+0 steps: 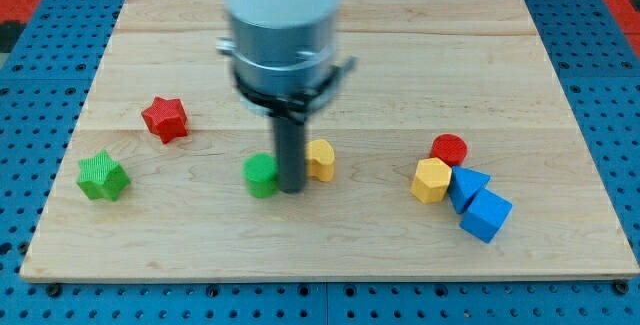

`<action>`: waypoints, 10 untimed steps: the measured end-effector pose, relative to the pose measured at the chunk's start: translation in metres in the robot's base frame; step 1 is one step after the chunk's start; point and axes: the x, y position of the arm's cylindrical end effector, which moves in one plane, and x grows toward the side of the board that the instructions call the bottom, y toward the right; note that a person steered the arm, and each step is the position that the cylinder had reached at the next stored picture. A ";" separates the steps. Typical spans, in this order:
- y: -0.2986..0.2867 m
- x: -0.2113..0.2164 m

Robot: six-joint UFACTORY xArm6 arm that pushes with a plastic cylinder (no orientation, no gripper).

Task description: Push the green blocks towards the center

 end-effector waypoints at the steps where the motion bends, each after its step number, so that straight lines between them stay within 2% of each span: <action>1: -0.064 0.000; 2: -0.113 0.001; 3: -0.120 0.021; 4: -0.162 0.044; 5: -0.205 0.027; 8: -0.137 -0.005; 10: -0.083 -0.074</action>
